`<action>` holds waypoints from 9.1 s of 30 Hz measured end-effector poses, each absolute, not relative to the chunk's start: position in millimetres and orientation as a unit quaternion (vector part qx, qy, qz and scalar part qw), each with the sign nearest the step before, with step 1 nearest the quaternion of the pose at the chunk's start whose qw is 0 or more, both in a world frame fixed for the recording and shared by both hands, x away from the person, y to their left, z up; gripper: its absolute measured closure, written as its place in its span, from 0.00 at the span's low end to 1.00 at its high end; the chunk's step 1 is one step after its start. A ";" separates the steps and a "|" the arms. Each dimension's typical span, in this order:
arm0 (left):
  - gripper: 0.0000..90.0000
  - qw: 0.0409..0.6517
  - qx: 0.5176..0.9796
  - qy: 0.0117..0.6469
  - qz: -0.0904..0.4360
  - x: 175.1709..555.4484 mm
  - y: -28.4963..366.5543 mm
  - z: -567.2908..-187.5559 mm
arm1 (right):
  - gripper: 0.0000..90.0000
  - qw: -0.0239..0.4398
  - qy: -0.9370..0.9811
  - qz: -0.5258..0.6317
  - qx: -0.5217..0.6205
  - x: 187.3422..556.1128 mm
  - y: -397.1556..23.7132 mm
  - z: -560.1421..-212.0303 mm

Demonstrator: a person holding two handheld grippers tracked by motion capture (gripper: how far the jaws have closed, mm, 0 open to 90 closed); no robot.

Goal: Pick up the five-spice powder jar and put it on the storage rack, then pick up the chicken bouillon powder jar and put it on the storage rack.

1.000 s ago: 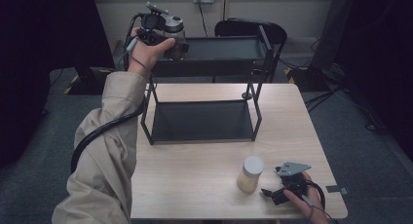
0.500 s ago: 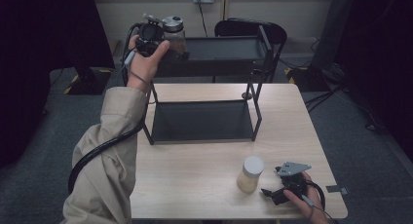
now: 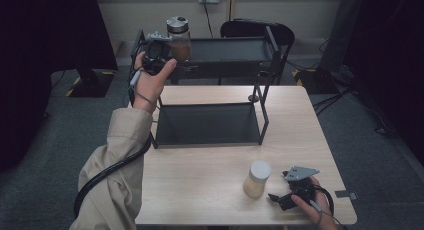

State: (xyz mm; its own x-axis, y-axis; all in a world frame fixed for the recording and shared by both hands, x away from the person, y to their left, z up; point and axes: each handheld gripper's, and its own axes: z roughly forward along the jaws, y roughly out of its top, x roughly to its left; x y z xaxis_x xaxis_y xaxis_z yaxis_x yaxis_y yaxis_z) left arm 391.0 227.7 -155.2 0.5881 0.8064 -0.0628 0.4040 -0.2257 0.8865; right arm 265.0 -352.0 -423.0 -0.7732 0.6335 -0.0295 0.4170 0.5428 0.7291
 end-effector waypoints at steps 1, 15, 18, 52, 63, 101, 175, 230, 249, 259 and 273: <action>0.03 0.475 0.754 0.402 0.211 389.9 227.0 -156.7 | 0.00 0.146 0.866 0.370 0.303 265.0 -352.0 -423.0; 0.03 0.487 0.753 0.399 0.192 378.9 233.0 -193.5 | 0.00 0.147 0.866 0.370 0.303 265.0 -352.1 -423.0; 0.03 0.486 0.754 0.399 0.190 376.7 234.0 -202.6 | 0.00 0.147 0.866 0.370 0.303 265.0 -352.1 -423.0; 0.03 0.484 0.759 0.402 0.166 363.2 242.1 -288.9 | 0.00 0.147 0.866 0.370 0.303 265.0 -352.2 -423.2; 0.03 0.482 0.758 0.408 0.161 359.1 246.6 -312.7 | 0.00 0.147 0.866 0.370 0.303 265.0 -352.2 -423.2; 0.03 0.459 0.766 0.429 0.136 330.7 262.7 -386.5 | 0.00 0.147 0.866 0.370 0.303 264.9 -352.1 -423.2; 0.00 0.359 0.824 0.399 0.181 272.4 279.6 -425.5 | 0.02 0.122 0.872 0.369 0.296 273.5 -347.6 -406.5; 0.00 0.358 0.824 0.399 0.181 272.0 279.3 -425.5 | 0.38 0.122 0.839 0.453 0.275 322.9 -269.2 -329.1; 0.00 0.358 0.824 0.400 0.181 271.9 279.2 -425.3 | 0.39 0.121 0.847 0.447 0.260 359.0 -243.2 -259.6; 0.00 0.358 0.824 0.400 0.181 271.9 279.3 -425.3 | 0.39 0.128 0.850 0.445 0.251 368.2 -234.1 -232.0; 0.00 0.358 0.824 0.399 0.181 271.9 279.4 -425.4 | 0.39 0.134 0.850 0.447 0.246 382.7 -221.8 -188.4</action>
State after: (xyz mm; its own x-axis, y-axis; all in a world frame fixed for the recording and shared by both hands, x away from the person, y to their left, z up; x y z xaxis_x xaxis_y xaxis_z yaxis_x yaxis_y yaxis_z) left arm 271.9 279.4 -425.4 0.6155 0.7880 0.0119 0.5289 -0.4243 0.7350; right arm 382.7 -221.8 -188.4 -0.8431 0.5377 -0.0077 0.2985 0.4797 0.8251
